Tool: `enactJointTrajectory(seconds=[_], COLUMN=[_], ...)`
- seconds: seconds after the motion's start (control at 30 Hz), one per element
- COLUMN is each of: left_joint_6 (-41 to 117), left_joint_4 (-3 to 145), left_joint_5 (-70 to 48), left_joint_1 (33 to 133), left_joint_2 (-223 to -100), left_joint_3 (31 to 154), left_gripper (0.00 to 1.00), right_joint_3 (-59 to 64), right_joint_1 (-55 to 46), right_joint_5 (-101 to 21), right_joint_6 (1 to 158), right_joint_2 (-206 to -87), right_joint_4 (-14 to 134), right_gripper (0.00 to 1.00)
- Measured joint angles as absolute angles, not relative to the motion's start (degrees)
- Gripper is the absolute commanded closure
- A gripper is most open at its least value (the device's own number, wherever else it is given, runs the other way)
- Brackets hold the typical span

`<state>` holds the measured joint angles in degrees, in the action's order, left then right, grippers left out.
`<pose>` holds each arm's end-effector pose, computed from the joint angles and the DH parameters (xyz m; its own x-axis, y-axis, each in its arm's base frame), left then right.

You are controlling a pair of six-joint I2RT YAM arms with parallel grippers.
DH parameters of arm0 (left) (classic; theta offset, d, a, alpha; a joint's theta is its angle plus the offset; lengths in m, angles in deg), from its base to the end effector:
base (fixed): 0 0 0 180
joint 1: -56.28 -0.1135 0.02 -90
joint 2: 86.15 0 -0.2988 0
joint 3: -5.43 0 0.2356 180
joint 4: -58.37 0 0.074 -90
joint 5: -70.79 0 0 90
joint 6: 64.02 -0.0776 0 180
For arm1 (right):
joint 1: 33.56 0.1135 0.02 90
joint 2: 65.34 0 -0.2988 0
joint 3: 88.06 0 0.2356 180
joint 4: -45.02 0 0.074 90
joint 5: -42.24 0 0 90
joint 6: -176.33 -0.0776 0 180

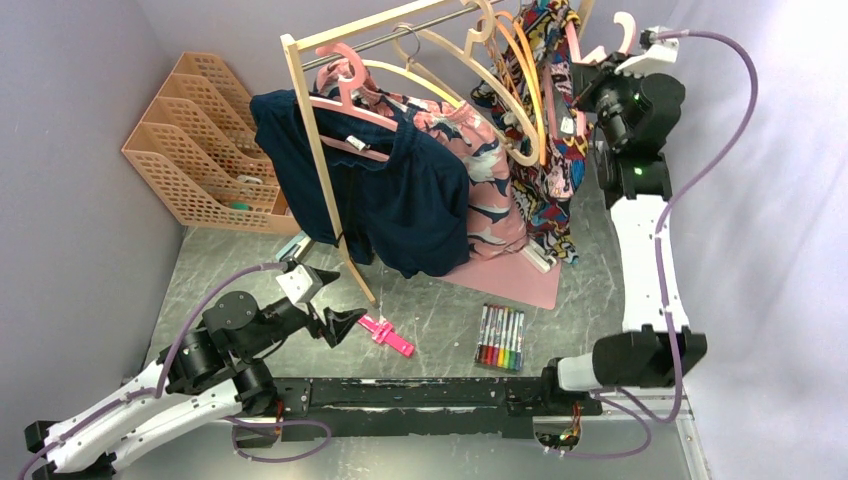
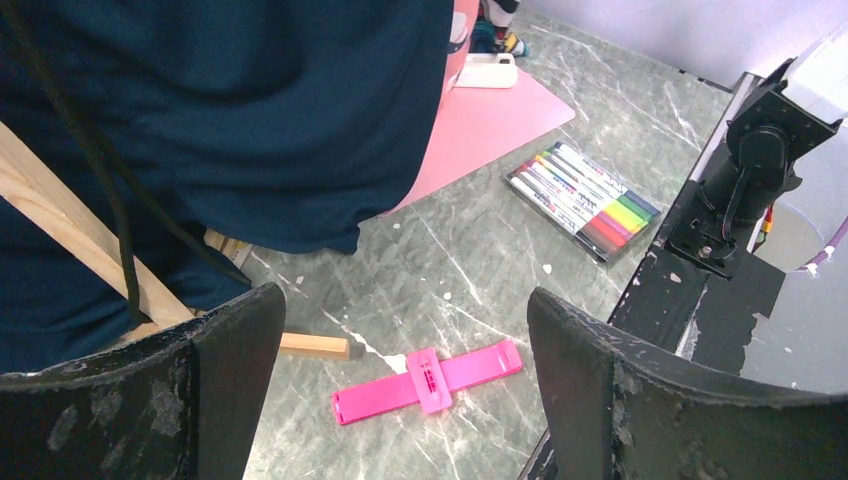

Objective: Place the shorts on the hanger
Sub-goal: Place the hanger at the clothesline.

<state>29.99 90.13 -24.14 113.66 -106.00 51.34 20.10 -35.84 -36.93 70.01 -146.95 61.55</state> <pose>0.0602 -0.0816 0.3034 -0.1089 0.0409 -0.9932 0.7874 0.6135 -0.0611 0.3354 0.0012 0.5405 0.1259 0.2712 -0.9543 -0.1888 0.9509 0.2453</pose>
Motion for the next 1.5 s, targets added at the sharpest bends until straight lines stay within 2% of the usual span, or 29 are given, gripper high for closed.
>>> enactJointTrajectory(seconds=[0.27,0.43,0.7,0.87,1.13,1.3,1.5], left_joint_6=[29.99,29.99,30.01,29.99,30.01,30.03,30.03], left_joint_4=[90.16,90.16,90.16,90.16,90.16,90.16,90.16], left_joint_5=[-24.25,-24.23,-24.25,-24.56,-24.6,-24.6,-24.62], left_joint_1=[113.57,113.57,113.57,113.57,113.57,113.55,113.49], left_joint_2=[-105.96,-105.96,-105.96,-105.96,-106.16,-106.42,-106.44], left_joint_3=[51.34,51.34,51.34,51.34,51.34,51.34,51.34], left_gripper=[0.07,0.07,0.07,0.07,0.07,0.07,0.06], right_joint_3=[17.0,21.56,27.49,33.78,20.82,21.94,35.84], right_joint_1=[-35.84,-34.97,-32.41,-28.8,-27.41,-26.82,-21.99], right_joint_5=[-43.86,-49.19,-43.27,-51.71,-71.4,-70.09,-67.36], right_joint_6=[68.79,69.14,70.6,73.29,78.8,80.11,81.66], right_joint_2=[-133.44,-130.47,-124.59,-123.47,-123.62,-127.45,-130.77], right_joint_4=[76.5,85.27,85.51,85.18,87.89,92.06,91.71], right_gripper=[1.0,1.0,1.0,1.0,1.0,1.0,1.0])
